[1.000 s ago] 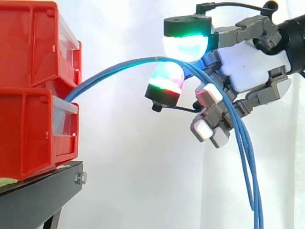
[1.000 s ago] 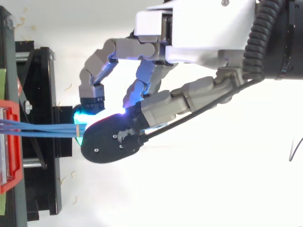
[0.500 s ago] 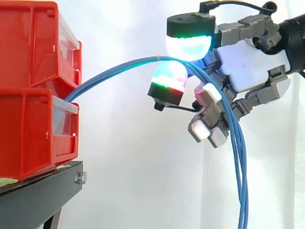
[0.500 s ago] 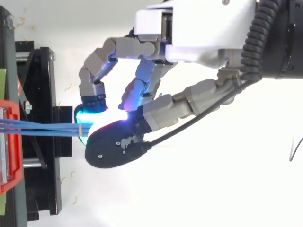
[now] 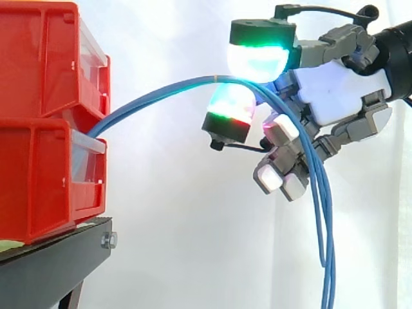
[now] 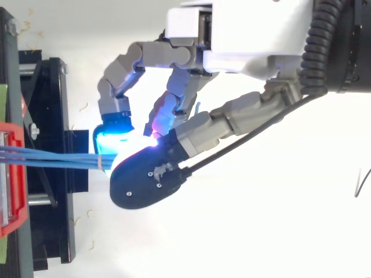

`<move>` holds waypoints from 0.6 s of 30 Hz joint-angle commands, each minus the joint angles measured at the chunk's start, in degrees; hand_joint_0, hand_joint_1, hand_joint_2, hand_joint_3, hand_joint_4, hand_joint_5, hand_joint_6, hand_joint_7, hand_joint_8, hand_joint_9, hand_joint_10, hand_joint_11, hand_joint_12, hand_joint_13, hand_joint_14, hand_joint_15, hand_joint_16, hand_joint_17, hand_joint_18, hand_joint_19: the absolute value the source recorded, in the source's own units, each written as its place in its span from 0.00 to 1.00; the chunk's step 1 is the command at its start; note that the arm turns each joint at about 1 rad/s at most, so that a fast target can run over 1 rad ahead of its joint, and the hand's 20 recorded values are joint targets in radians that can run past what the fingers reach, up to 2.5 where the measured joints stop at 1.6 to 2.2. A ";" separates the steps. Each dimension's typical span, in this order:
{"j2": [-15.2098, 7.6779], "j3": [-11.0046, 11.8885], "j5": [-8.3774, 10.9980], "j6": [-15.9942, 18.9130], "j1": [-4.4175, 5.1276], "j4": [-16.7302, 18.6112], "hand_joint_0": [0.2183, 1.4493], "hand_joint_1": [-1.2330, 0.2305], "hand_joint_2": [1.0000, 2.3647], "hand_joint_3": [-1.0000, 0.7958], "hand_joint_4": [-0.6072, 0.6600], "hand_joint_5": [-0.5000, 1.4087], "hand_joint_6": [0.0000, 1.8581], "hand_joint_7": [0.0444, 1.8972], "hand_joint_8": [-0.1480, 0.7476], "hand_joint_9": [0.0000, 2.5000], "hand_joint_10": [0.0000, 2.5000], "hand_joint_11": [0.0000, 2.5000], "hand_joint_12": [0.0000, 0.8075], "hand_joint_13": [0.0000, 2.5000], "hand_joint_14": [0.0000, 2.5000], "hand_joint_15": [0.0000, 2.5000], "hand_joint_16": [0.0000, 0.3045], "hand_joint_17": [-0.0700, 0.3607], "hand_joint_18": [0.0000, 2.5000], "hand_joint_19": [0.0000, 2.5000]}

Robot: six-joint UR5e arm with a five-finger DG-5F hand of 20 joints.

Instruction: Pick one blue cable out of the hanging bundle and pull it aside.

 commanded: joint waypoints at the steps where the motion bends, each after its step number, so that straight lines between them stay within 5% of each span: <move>1: 0.07 0.00 0.00 0.00 -0.02 -0.01 0.52 0.18 0.00 0.32 0.36 0.23 0.51 0.63 0.40 0.47 0.01 0.22 0.42 0.31 0.01 0.20 0.15 0.40 0.25 0.26; 18: -0.02 0.09 0.00 0.00 -0.02 -0.01 0.51 0.18 0.00 0.28 0.34 0.23 0.51 0.62 0.39 0.47 0.01 0.22 0.41 0.31 0.01 0.20 0.15 0.40 0.26 0.25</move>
